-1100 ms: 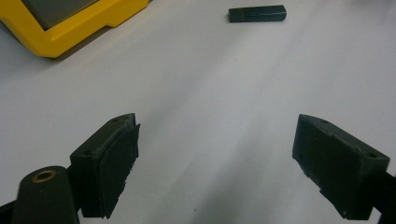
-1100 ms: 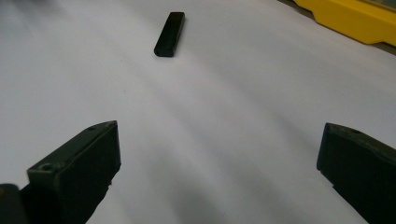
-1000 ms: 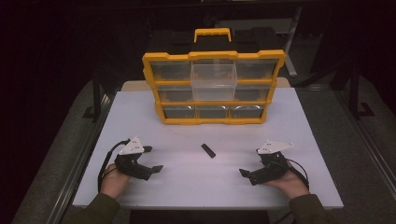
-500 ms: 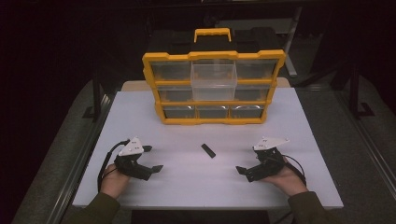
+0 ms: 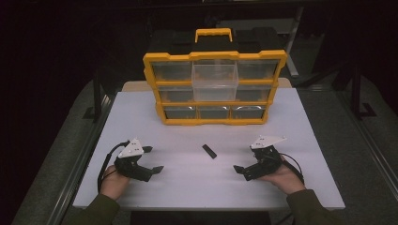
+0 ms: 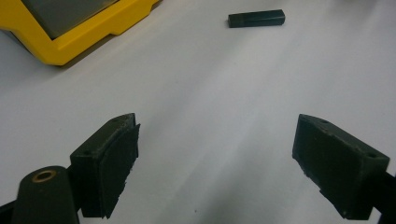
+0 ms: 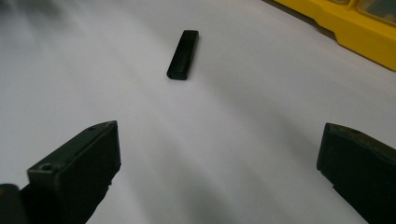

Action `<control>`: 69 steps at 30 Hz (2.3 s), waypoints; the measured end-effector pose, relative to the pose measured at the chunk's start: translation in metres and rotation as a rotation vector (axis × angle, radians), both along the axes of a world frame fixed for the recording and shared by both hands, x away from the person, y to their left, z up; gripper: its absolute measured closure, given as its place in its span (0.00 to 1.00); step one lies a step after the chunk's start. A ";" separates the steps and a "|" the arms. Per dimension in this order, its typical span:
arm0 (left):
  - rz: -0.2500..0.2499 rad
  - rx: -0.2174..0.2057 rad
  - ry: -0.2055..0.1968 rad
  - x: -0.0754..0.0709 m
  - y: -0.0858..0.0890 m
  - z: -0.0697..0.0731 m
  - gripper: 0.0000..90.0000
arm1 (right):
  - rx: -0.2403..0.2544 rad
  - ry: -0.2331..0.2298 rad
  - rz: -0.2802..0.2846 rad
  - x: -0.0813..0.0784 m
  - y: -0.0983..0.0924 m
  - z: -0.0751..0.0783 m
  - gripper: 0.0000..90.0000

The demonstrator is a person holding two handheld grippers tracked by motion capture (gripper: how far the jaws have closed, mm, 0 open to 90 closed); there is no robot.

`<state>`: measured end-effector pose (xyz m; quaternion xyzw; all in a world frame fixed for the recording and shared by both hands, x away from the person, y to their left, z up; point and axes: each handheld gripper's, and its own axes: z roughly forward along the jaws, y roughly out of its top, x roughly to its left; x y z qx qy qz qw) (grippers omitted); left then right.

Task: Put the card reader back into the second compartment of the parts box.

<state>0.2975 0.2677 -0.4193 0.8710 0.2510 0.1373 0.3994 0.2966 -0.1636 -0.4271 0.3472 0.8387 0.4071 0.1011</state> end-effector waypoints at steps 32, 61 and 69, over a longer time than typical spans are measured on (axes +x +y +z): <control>0.006 -0.024 0.030 0.002 0.001 -0.002 0.16 | 0.017 -0.005 0.043 0.015 0.017 0.009 0.00; 0.008 -0.027 0.021 0.002 0.001 -0.002 0.16 | 0.004 -0.005 0.080 0.033 0.040 0.016 0.00; 0.008 -0.029 0.015 0.002 0.000 -0.002 0.16 | -0.004 -0.005 0.078 0.038 0.043 0.017 0.00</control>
